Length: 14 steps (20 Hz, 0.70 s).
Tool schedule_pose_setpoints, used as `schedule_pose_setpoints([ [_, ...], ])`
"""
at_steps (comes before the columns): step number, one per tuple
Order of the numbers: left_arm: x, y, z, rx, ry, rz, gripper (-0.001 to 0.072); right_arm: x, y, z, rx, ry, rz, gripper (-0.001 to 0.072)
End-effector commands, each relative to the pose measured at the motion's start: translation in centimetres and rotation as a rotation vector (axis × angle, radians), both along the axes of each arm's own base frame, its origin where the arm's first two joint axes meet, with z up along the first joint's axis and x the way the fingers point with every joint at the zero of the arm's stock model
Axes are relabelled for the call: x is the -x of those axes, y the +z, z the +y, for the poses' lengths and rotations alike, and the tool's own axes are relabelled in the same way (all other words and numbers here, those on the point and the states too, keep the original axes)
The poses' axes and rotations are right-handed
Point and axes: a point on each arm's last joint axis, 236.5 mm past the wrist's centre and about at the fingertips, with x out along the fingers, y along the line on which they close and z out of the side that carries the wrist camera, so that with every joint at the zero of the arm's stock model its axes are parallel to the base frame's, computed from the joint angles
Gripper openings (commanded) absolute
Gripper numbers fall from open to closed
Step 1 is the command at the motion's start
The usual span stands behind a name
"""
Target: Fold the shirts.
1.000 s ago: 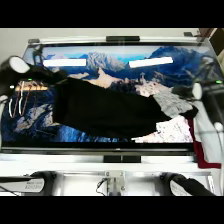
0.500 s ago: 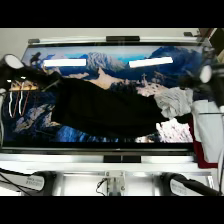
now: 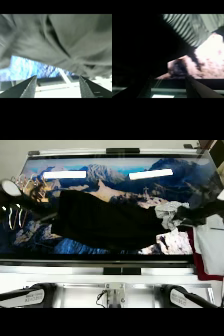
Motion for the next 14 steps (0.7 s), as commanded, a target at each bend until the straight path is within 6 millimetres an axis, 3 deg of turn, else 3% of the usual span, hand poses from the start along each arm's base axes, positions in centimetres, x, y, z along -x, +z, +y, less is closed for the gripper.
schedule_pose_setpoints([
  [1,3.8,-4.7,-5.4,0.092,0.009,0.053,0.0608,1.2,-2.8,5.5,-0.113,0.075,0.026,0.0527],
  [4,4.2,-7.1,-9.8,0.168,0.045,0.036,0.0605,1.9,-4.2,8.6,-0.109,0.150,0.032,0.0526],
  [7,5.5,-9.5,-12.3,0.174,0.012,0.095,0.0605,2.0,-4.4,11.3,-0.129,0.178,0.018,0.0527],
  [8,5.8,-10.0,-12.9,0.179,0.011,0.109,0.0602,2.1,-4.6,12.1,-0.136,0.186,0.016,0.0527],
  [10,5.7,-11.0,-13.8,0.178,0.013,0.111,0.0450,2.7,-5.5,13.2,-0.139,0.198,0.038,0.0526],
  [14,4.2,-11.3,-14.3,0.188,0.053,0.060,0.0440,4.5,-8.1,15.9,-0.187,0.213,0.105,0.0526],
])
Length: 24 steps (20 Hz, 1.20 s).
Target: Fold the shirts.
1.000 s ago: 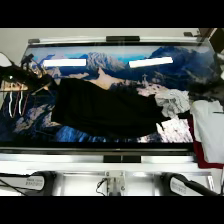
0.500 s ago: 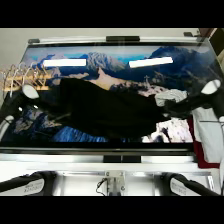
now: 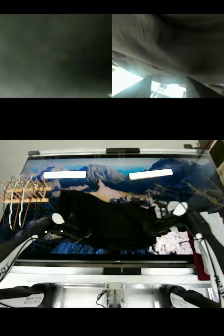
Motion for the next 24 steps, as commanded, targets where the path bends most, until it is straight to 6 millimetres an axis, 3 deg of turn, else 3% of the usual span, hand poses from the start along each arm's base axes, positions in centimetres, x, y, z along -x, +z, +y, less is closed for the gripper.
schedule_pose_setpoints([
  [1,-1.3,-0.7,-0.6,-0.002,0.037,-0.047,0.0381,1.2,-2.0,2.8,-0.031,0.018,0.036,0.0527],
  [2,-1.4,-0.8,-0.6,-0.003,0.041,-0.051,0.0378,1.5,-2.5,3.3,-0.027,0.035,0.046,0.0526],
  [3,-1.5,-0.8,-0.5,-0.004,0.042,-0.054,0.0305,1.7,-2.8,3.9,-0.028,0.049,0.053,0.0527],
  [4,-1.6,-0.9,-0.5,-0.005,0.044,-0.056,0.0186,1.9,-3.1,4.4,-0.026,0.062,0.057,0.0526],
  [6,-1.6,-0.8,-0.6,-0.003,0.027,-0.068,0.0055,2.2,-3.4,5.2,-0.024,0.076,0.058,0.0527],
  [11,-1.5,-0.1,-0.7,0.008,-0.018,-0.086,0.0048,2.4,-3.6,5.2,-0.008,0.073,0.067,0.0525],
  [15,-1.8,0.6,-0.8,0.018,-0.035,-0.095,0.0048,4.5,-3.6,4.1,0.032,0.132,0.135,0.0525],
  [17,-1.9,0.8,-0.9,0.021,-0.037,-0.100,0.0048,3.2,-4.2,3.3,0.080,0.073,0.102,0.0521],
  [18,-1.9,0.8,-0.9,0.021,-0.037,-0.100,0.0048,2.3,-4.3,3.3,0.081,0.039,0.077,0.0489],
  [21,-1.9,0.8,-0.9,0.021,-0.037,-0.099,0.0048,1.7,-5.1,4.1,0.055,-0.001,0.086,0.0488],
  [22,-1.9,0.8,-0.9,0.021,-0.037,-0.099,0.0048,1.5,-5.5,4.2,0.053,-0.010,0.086,0.0437],
  [24,-1.9,0.8,-0.9,0.021,-0.038,-0.099,0.0048,0.5,-5.7,4.2,0.054,-0.054,0.066,0.0173],
])
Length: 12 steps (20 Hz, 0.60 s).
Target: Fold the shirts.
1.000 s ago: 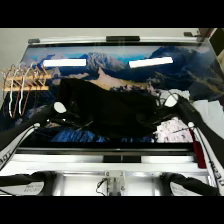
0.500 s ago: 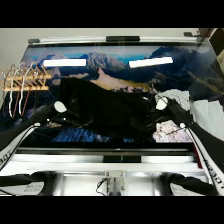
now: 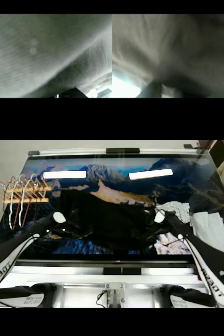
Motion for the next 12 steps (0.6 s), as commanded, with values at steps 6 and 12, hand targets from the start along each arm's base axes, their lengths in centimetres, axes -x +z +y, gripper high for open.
schedule_pose_setpoints([
  [6,-0.1,2.5,1.6,0.046,-0.133,-0.009,0.0566,-3.6,5.5,0.8,-0.058,-0.040,-0.213,0.0063],
  [12,-0.7,2.8,1.5,0.053,-0.150,-0.016,0.0566,-5.4,10.2,1.7,-0.134,-0.139,-0.329,0.0063],
])
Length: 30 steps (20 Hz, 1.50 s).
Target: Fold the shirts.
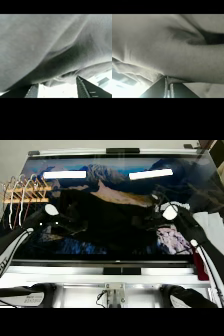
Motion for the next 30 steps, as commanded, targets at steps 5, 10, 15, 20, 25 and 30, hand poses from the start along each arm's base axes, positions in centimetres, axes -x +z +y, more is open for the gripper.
schedule_pose_setpoints([
  [5,1.8,-0.4,-3.4,-0.002,-0.111,-0.019,0.0567,-1.8,3.0,1.8,-0.125,-0.087,-0.070,0.0063],
  [10,3.0,-0.5,-5.2,-0.004,-0.150,-0.026,0.0568,-2.7,4.5,2.5,-0.166,-0.092,-0.103,0.0063],
  [15,3.0,-0.5,-5.2,-0.005,-0.138,-0.015,0.0700,-3.8,6.9,2.8,-0.181,-0.080,-0.155,0.0063],
  [20,2.0,-1.3,-6.5,-0.017,-0.124,-0.078,0.0687,-3.1,6.8,3.0,-0.184,-0.066,-0.130,0.0063],
  [25,-1.8,-3.2,-6.2,-0.045,0.024,-0.138,0.0290,-1.8,7.6,4.6,-0.252,-0.005,-0.100,0.0063],
  [30,-4.2,0.7,-3.1,-0.015,0.037,-0.224,0.0046,-1.4,6.6,3.7,-0.189,0.030,-0.102,0.0063],
])
